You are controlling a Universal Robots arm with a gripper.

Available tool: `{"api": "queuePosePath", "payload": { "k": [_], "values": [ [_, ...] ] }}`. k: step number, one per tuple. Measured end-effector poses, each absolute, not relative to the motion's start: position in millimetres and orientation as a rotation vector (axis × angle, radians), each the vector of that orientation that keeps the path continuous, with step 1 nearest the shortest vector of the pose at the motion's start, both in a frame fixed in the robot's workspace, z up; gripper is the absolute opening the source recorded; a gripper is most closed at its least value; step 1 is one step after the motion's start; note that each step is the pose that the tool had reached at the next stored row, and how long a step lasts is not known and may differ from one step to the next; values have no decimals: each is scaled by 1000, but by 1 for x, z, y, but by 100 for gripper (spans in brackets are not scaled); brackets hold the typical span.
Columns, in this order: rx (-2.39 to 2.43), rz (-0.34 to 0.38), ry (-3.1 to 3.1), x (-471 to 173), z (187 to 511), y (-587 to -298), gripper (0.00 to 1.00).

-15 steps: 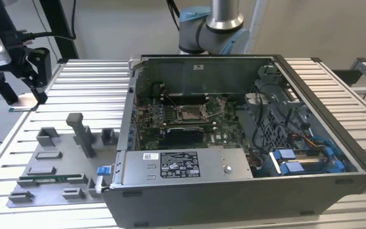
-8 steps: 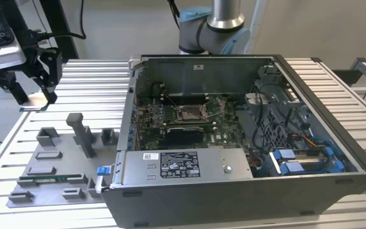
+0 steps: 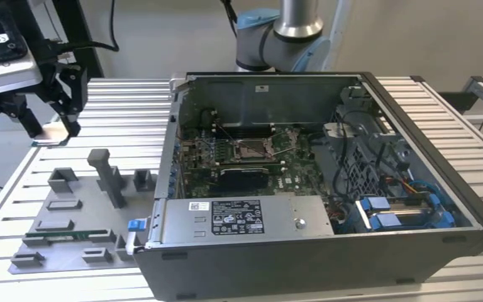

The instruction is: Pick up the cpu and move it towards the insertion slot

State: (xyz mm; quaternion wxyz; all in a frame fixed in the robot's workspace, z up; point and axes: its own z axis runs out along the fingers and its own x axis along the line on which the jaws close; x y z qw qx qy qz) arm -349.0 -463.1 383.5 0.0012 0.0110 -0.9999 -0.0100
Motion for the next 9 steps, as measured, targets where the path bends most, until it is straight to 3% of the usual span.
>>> {"api": "queuePosePath", "payload": {
  "k": [9],
  "values": [
    [34, -31, -3139, -311, 384, -463, 0]
  ]
}}
